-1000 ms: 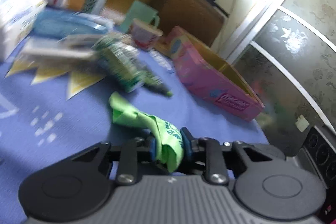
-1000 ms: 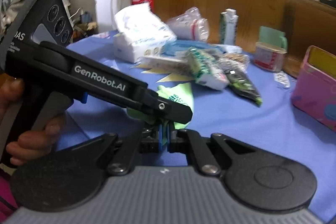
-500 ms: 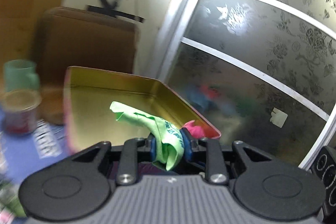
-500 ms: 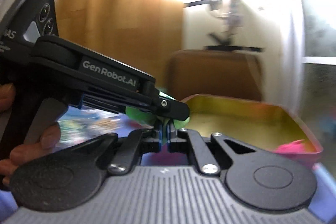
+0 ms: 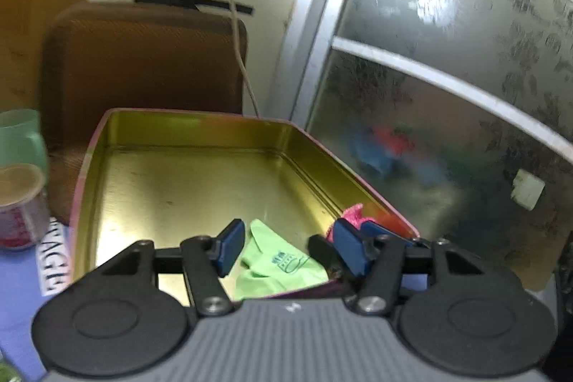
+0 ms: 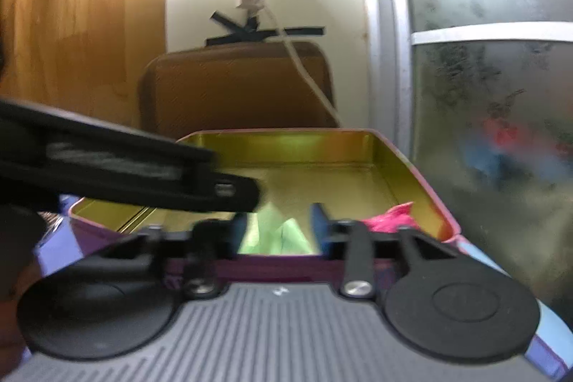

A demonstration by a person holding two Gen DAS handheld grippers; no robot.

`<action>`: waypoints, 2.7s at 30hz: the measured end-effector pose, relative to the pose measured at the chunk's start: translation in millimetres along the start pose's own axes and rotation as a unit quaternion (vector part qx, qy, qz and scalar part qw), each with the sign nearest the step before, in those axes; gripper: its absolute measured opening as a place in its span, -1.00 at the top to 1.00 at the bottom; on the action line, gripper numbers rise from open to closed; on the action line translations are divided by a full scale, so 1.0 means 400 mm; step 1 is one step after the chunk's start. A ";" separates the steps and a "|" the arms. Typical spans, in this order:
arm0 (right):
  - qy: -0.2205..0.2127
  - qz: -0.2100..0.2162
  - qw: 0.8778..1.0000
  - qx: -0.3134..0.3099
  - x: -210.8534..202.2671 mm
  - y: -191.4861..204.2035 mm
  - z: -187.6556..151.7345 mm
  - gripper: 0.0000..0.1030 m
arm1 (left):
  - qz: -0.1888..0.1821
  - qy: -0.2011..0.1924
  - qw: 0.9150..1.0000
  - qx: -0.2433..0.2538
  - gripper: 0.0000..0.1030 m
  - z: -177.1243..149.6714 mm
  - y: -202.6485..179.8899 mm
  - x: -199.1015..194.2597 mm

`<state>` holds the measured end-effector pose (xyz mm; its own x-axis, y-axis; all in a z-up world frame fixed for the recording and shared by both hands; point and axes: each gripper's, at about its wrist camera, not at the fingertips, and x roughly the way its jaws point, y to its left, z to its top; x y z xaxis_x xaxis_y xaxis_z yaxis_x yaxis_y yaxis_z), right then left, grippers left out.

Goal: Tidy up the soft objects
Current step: 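Lower the green cloth into the pink tin and release it, then grasp the green-and-white snack packet with the left tool and lift, then drop the snack packet into the pink tin and pull back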

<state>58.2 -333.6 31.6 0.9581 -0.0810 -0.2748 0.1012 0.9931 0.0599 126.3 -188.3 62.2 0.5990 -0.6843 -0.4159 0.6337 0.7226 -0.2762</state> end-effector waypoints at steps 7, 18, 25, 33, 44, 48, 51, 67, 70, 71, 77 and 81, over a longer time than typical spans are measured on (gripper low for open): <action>-0.051 0.005 0.998 0.029 -0.082 0.011 0.011 -0.03 | 0.012 -0.068 0.997 -0.017 -0.09 -0.104 0.090 -0.273; 0.097 0.319 0.941 -0.060 -0.063 0.342 -0.007 -0.04 | 0.154 -0.091 0.966 -0.185 -0.06 -0.334 0.347 -0.615; 0.130 0.342 0.915 -0.168 -0.029 0.559 -0.060 -0.15 | 0.176 -0.102 0.953 -0.222 -0.06 -0.368 0.394 -0.691; 0.092 0.317 0.910 -0.250 -0.126 0.547 -0.094 0.43 | 0.128 -0.090 0.964 -0.214 -0.06 -0.351 0.366 -0.651; 0.138 0.350 0.899 -0.225 -0.196 0.434 -0.137 -0.35 | 0.094 -0.035 0.978 -0.184 -0.06 -0.351 0.296 -0.570; 0.167 0.369 0.898 -0.170 -0.163 0.435 -0.143 -0.35 | 0.094 -0.013 0.978 -0.188 0.06 -0.358 0.296 -0.567; 0.165 0.378 0.896 -0.162 -0.170 0.441 -0.147 -0.11 | 0.085 0.003 0.976 -0.201 0.21 -0.374 0.291 -0.554; 0.033 0.210 0.974 -0.082 -0.109 0.182 0.001 0.15 | 0.009 -0.027 0.999 -0.045 0.21 -0.049 0.113 -0.205; 0.029 0.169 0.983 -0.058 -0.057 0.134 0.024 0.15 | 0.011 -0.022 0.999 -0.029 0.20 -0.010 0.085 -0.118; 0.030 0.158 0.985 -0.053 -0.046 0.123 0.028 0.15 | 0.016 -0.019 0.999 -0.026 0.20 -0.002 0.078 -0.089; 0.050 0.113 0.992 -0.035 0.018 0.085 0.019 0.02 | 0.047 0.010 0.998 -0.027 0.20 0.000 0.070 0.003; 0.042 0.096 0.994 -0.024 0.025 0.080 0.014 -0.22 | 0.056 0.012 0.998 -0.026 0.17 -0.013 0.070 0.005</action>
<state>72.7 -303.3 35.9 0.9329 0.1153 -0.3412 -0.0958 0.9927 0.0735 142.6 -168.9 49.2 0.6524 -0.5972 -0.4666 0.5374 0.7987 -0.2707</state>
